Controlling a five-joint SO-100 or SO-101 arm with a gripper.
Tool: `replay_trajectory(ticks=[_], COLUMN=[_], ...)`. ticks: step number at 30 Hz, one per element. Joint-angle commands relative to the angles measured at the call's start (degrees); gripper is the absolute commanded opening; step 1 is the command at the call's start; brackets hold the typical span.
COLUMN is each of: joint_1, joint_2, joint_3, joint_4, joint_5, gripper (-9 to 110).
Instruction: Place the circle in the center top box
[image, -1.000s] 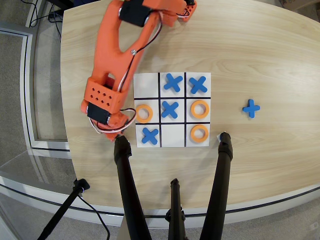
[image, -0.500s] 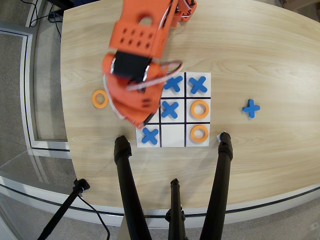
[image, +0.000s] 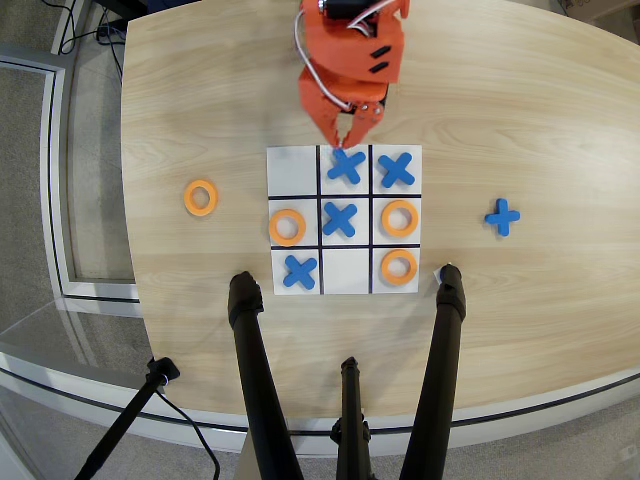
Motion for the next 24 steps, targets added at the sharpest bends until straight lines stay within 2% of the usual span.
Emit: replay_trajectory(ticks=[1, 10, 14, 19, 24], joint_1=[-1.67, -3.6, -4.83, -6.33, -6.77], joint_2=[6.06, 10.02, 6.33, -13.1, -35.07], joint_3=[3.96, 6.59, 5.8, -3.16, -17.67], joint_4=[0.44, -0.97, -6.77, -21.88, -29.0], joint_5=[-1.76, -3.16, -2.9, -0.44, 1.05], gripper=[0, 0, 0, 0, 0])
